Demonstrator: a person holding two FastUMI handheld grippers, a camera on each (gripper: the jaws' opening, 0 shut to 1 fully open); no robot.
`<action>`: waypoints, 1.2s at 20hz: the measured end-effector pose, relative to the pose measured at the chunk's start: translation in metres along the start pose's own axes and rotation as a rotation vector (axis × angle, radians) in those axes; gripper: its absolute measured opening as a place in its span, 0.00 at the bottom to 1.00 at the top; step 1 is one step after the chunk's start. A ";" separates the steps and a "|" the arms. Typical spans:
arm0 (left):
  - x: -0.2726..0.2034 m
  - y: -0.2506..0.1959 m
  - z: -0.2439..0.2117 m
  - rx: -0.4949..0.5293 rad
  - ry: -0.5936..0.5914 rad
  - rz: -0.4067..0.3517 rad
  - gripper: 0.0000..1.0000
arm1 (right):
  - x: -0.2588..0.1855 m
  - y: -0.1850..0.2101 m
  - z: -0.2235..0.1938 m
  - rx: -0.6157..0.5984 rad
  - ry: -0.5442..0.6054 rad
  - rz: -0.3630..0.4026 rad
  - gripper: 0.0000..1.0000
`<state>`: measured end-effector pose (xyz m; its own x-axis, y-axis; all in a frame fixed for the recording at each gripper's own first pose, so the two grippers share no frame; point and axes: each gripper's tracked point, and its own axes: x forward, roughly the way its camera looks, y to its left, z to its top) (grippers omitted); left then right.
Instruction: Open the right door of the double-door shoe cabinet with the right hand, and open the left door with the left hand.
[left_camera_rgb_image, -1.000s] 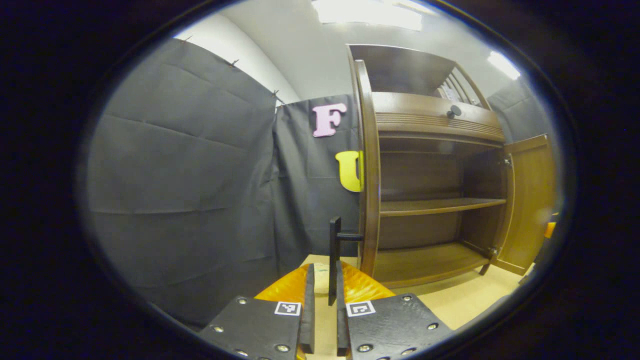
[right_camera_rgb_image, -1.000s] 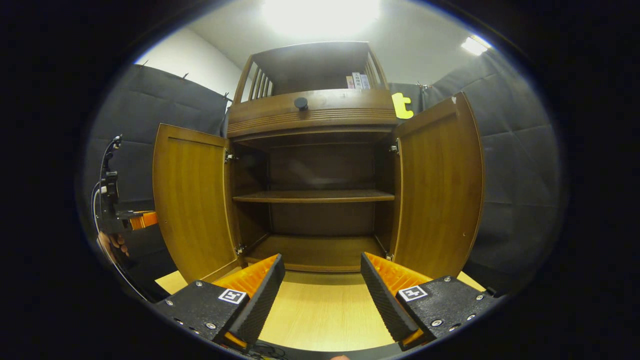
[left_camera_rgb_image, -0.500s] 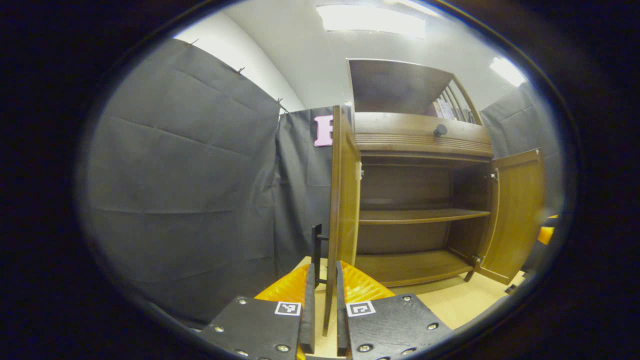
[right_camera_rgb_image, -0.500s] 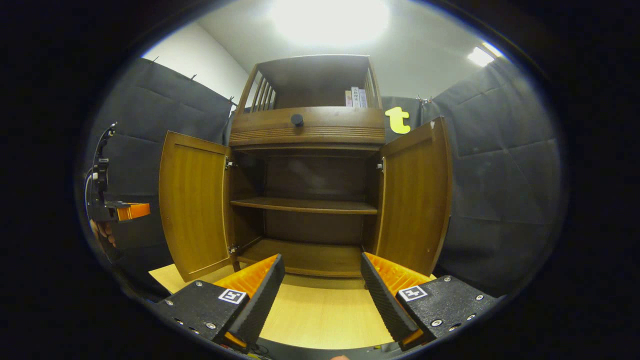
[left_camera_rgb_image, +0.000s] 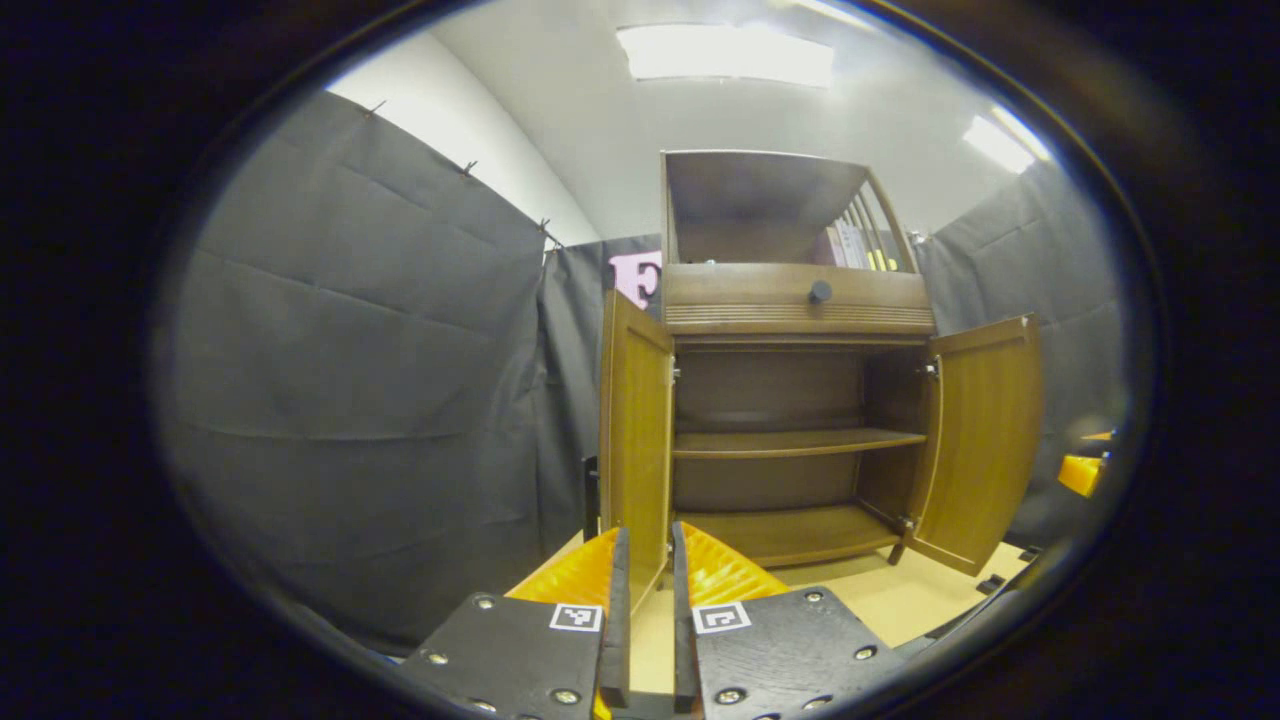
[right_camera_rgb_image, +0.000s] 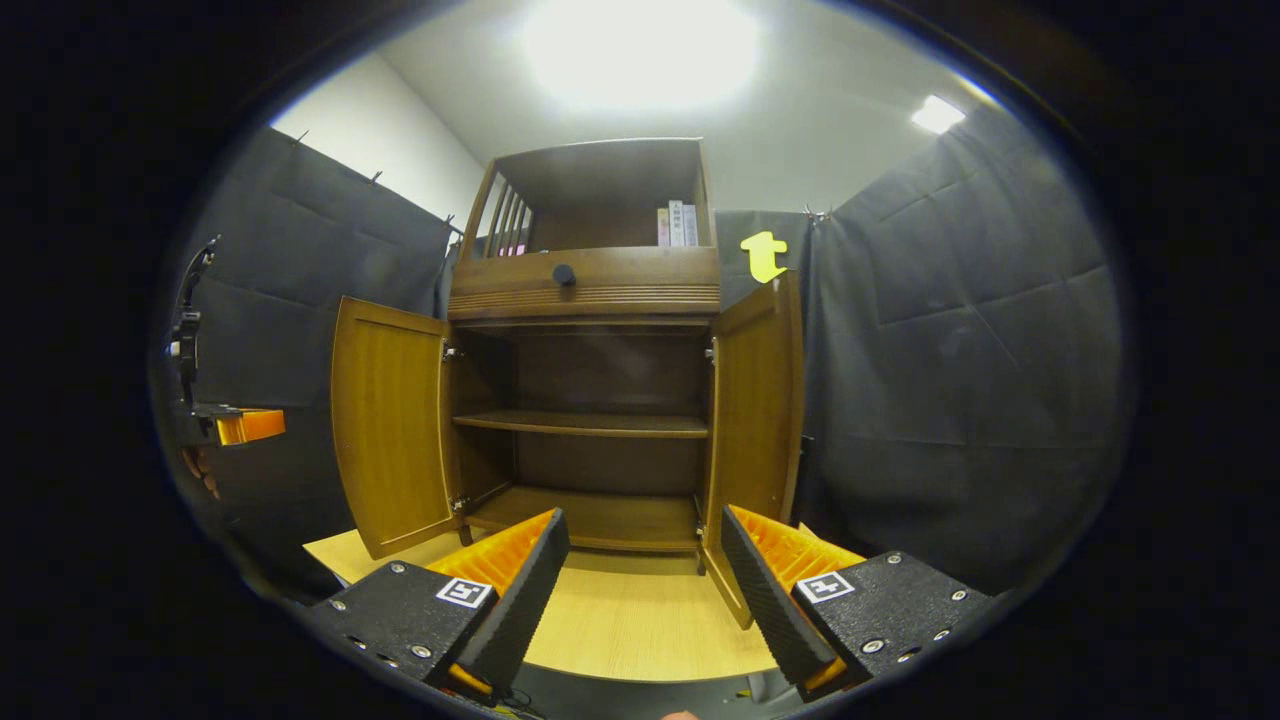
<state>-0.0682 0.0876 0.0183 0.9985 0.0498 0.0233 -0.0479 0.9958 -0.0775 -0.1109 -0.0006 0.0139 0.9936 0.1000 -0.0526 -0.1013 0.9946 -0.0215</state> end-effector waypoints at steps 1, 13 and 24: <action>-0.011 -0.004 0.002 0.003 -0.003 0.000 0.17 | -0.004 -0.004 0.001 0.008 -0.003 -0.008 0.95; -0.072 -0.001 -0.009 0.026 0.016 0.028 0.69 | -0.034 -0.029 0.006 0.047 -0.016 -0.052 0.94; -0.084 0.006 -0.001 0.057 -0.021 0.061 0.97 | -0.040 -0.036 0.009 0.060 -0.025 -0.070 0.95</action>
<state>-0.1518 0.0890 0.0146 0.9929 0.1118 0.0415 -0.1110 0.9936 -0.0228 -0.1465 -0.0399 0.0259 0.9991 0.0302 -0.0286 -0.0292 0.9989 0.0360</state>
